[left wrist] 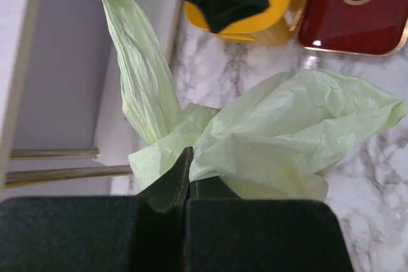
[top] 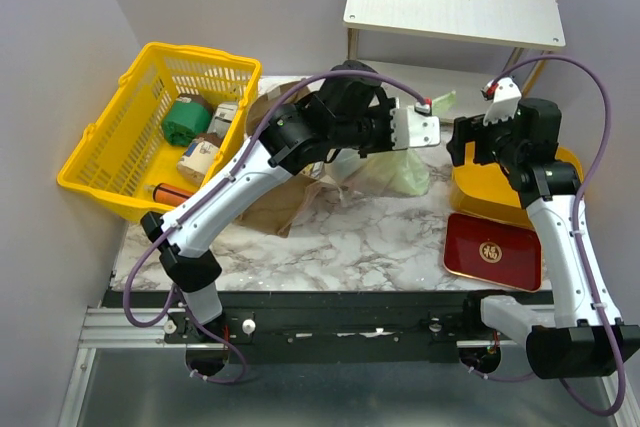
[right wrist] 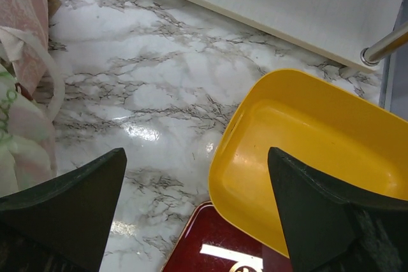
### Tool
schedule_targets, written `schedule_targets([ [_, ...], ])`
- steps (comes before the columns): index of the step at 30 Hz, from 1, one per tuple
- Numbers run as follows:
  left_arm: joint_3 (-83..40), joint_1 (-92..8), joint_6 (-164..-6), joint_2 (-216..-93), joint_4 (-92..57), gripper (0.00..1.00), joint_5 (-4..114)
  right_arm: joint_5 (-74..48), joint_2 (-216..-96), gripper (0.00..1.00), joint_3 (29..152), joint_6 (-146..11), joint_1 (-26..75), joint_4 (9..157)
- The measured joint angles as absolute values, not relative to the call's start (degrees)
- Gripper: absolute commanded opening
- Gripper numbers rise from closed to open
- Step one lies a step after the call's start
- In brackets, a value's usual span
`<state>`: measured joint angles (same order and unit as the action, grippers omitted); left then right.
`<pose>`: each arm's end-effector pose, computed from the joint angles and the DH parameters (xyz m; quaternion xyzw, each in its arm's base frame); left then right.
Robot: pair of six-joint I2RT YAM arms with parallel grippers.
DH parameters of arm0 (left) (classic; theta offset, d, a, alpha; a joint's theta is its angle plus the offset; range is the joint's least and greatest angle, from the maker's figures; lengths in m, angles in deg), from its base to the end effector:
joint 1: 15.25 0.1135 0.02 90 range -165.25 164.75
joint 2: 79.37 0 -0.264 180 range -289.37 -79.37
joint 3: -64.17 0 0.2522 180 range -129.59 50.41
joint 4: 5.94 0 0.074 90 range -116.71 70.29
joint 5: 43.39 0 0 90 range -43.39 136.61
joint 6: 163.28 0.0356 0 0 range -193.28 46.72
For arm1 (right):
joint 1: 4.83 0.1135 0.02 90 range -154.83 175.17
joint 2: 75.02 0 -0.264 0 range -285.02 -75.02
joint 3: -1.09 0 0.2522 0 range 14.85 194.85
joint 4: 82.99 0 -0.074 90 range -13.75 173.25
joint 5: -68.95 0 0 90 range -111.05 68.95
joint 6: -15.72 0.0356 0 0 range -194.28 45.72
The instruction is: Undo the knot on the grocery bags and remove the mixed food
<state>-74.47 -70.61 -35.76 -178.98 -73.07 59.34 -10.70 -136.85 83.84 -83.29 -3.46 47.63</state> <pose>0.1958 -0.2973 0.4814 0.6569 0.5460 -0.1732 0.4902 0.2266 0.0118 0.3843 -0.1234 0.8480 0.0434 0.5135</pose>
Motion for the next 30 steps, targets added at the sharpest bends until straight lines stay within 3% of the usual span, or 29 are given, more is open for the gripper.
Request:
schedule_targets([
  [12,-74.3,-70.5,-29.9,-176.7,-49.4,0.0,47.5,-10.7,-136.8,1.0,83.1,-83.3,-3.8,47.8],
  [22,-73.4,-73.2,-32.1,-175.4,-41.9,0.0,54.7,-10.7,-136.8,1.0,81.3,-83.3,-4.2,49.3],
  [30,-57.9,-72.2,-31.4,-172.8,-40.8,0.0,59.4,-10.7,-135.3,1.0,79.1,-83.8,-5.3,49.4],
])
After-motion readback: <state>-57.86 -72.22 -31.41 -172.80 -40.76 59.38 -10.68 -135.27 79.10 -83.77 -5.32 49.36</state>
